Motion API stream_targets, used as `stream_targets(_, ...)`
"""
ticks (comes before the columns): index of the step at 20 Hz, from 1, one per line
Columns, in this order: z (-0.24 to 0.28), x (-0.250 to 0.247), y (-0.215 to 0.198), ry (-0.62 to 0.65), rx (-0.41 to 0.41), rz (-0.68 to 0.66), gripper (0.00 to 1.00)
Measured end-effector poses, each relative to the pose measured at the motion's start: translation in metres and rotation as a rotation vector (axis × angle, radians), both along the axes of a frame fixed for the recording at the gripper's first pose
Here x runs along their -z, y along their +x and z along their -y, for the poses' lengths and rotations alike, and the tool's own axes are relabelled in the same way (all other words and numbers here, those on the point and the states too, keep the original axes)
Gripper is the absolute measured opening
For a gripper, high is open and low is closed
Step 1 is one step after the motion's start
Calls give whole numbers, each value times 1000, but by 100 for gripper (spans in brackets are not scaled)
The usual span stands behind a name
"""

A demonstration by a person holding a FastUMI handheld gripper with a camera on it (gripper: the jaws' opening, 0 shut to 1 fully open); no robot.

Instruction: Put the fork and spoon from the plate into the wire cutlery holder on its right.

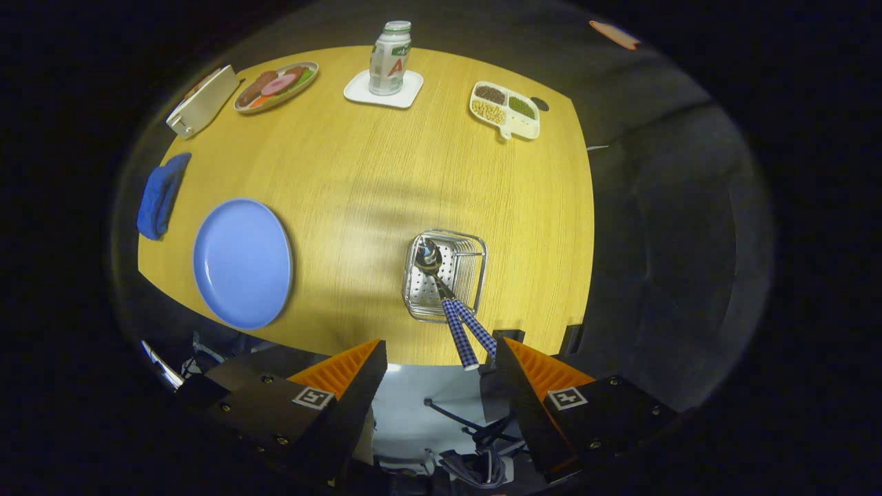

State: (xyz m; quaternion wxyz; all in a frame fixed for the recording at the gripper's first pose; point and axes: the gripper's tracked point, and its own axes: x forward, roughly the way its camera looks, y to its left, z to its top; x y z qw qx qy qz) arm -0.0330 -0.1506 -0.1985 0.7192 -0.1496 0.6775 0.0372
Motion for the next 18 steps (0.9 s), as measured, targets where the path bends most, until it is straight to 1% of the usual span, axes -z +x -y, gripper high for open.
stream_targets(4, -33, -16, 8, 101, 13, 164, 98)
stream_targets(9, -67, -19, -1, 202, 10, 254, 98)
stream_targets(14, -97, -32, 12, 267, -22, 420, 98)
stream_targets(18, -118, -44, 20, 304, -75, 552, 97)
